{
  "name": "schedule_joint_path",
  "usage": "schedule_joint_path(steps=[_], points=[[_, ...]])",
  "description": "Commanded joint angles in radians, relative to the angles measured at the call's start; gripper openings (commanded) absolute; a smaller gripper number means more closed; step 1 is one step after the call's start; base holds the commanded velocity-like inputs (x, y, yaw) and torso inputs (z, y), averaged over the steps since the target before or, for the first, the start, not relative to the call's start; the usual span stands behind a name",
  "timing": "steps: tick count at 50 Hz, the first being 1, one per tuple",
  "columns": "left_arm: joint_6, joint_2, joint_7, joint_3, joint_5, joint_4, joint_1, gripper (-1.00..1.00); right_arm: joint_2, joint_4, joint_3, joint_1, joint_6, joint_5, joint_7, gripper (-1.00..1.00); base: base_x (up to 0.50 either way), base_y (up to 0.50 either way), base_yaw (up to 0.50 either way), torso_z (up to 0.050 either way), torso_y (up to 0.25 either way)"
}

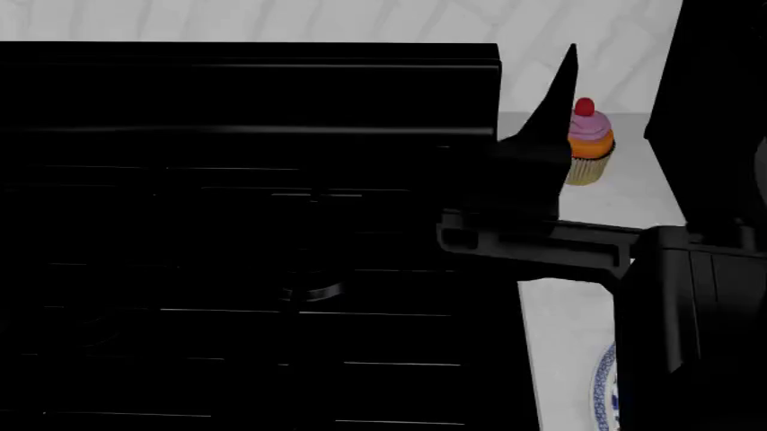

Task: Pick the sweet potato from the counter and place it in the microwave.

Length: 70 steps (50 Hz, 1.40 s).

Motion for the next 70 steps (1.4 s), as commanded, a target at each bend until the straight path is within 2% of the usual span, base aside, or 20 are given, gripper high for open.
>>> schedule_joint_path(steps=[1, 2, 4, 7, 8, 9, 12, 21, 24, 30, 33, 38, 46, 49, 52, 60, 70], points=[[0.003, -0.019, -0.023, 0.030, 0.013, -0.015, 0.015, 1.00, 0.024, 0.105, -0.037, 0.158, -0.005, 0.231, 0.145, 1.00, 0.00, 0.00, 0.00, 0.000, 0.000], [0.009, -0.026, -0.030, 0.031, 0.007, -0.015, 0.014, 1.00, 0.046, 0.119, -0.122, 0.214, -0.045, 0.240, 0.145, 1.00, 0.00, 0.00, 0.00, 0.000, 0.000], [0.024, -0.037, -0.037, 0.031, -0.001, -0.017, 0.015, 1.00, 0.086, 0.137, -0.416, 0.429, -0.165, 0.258, 0.146, 1.00, 0.00, 0.00, 0.00, 0.000, 0.000], [0.037, -0.046, -0.037, 0.036, 0.000, -0.020, 0.023, 1.00, 0.047, 0.135, -0.866, 0.879, -0.429, 0.305, 0.146, 1.00, 0.00, 0.00, 0.00, 0.000, 0.000], [0.043, -0.049, -0.040, 0.039, 0.000, -0.020, 0.023, 1.00, 0.044, 0.136, -1.016, 0.906, -0.433, 0.303, 0.146, 1.00, 0.00, 0.00, 0.00, 0.000, 0.000], [0.055, -0.047, -0.031, 0.032, -0.001, -0.017, 0.026, 1.00, 0.053, 0.146, -1.080, 0.906, -0.416, 0.310, 0.146, 1.00, 0.00, 0.00, 0.00, 0.000, 0.000], [0.066, -0.048, -0.032, 0.033, 0.006, -0.014, 0.032, 1.00, 0.057, 0.142, -1.086, 0.906, -0.428, 0.324, 0.146, 1.00, 0.00, 0.00, 0.00, 0.000, 0.000], [0.103, -0.077, -0.042, 0.060, 0.010, -0.008, 0.028, 1.00, 0.077, 0.308, -1.133, 0.907, -0.288, 0.384, 0.146, 1.00, 0.00, 0.00, 0.00, 0.000, 0.000], [0.115, -0.085, -0.041, 0.068, 0.013, -0.008, 0.030, 1.00, 0.072, 0.330, -1.161, 0.907, -0.307, 0.392, 0.146, 1.00, 0.00, 0.00, 0.00, 0.000, 0.000], [0.147, -0.101, -0.041, 0.102, 0.029, -0.010, 0.022, 1.00, -0.012, 0.407, -1.289, 0.907, -0.423, 0.495, 0.146, 1.00, 0.00, 0.00, 0.00, 0.000, 0.000], [0.153, -0.097, -0.030, 0.104, 0.042, -0.009, 0.027, 1.00, -0.098, 0.310, -1.376, 0.907, -0.617, 0.592, 0.146, 1.00, 0.00, 0.00, 0.00, 0.000, 0.000], [0.161, -0.100, -0.025, 0.107, 0.053, -0.005, 0.033, 1.00, -0.222, 0.291, -1.498, 0.907, -0.771, 0.662, 0.146, 1.00, 0.00, 0.00, 0.00, 0.000, 0.000], [0.181, -0.106, -0.036, 0.129, 0.051, 0.002, 0.026, 1.00, -0.133, 0.268, -1.319, 0.907, -0.574, 0.770, 0.146, 1.00, 0.00, 0.00, 0.00, 0.000, 0.000], [0.200, -0.120, -0.048, 0.137, 0.041, 0.007, 0.018, 1.00, -0.133, 0.307, -1.304, 0.907, -0.524, 0.784, 0.146, 1.00, 0.00, 0.00, 0.00, 0.000, 0.000], [0.222, -0.137, -0.049, 0.154, 0.049, 0.010, 0.019, 1.00, -0.121, 0.296, -1.289, 0.907, -0.521, 0.806, 0.146, 1.00, 0.00, 0.00, 0.00, 0.000, 0.000], [0.265, -0.183, -0.046, 0.172, 0.057, 0.020, 0.016, 1.00, -0.169, 0.287, -1.363, 0.907, -0.618, 0.817, 0.146, 1.00, 0.00, 0.00, 0.00, 0.000, 0.000], [0.300, -0.201, -0.042, 0.196, 0.074, 0.025, 0.018, 1.00, -0.113, 0.260, -1.339, 0.907, -0.596, 0.827, 0.146, 1.00, 0.00, 0.00, 0.00, 0.000, 0.000]])
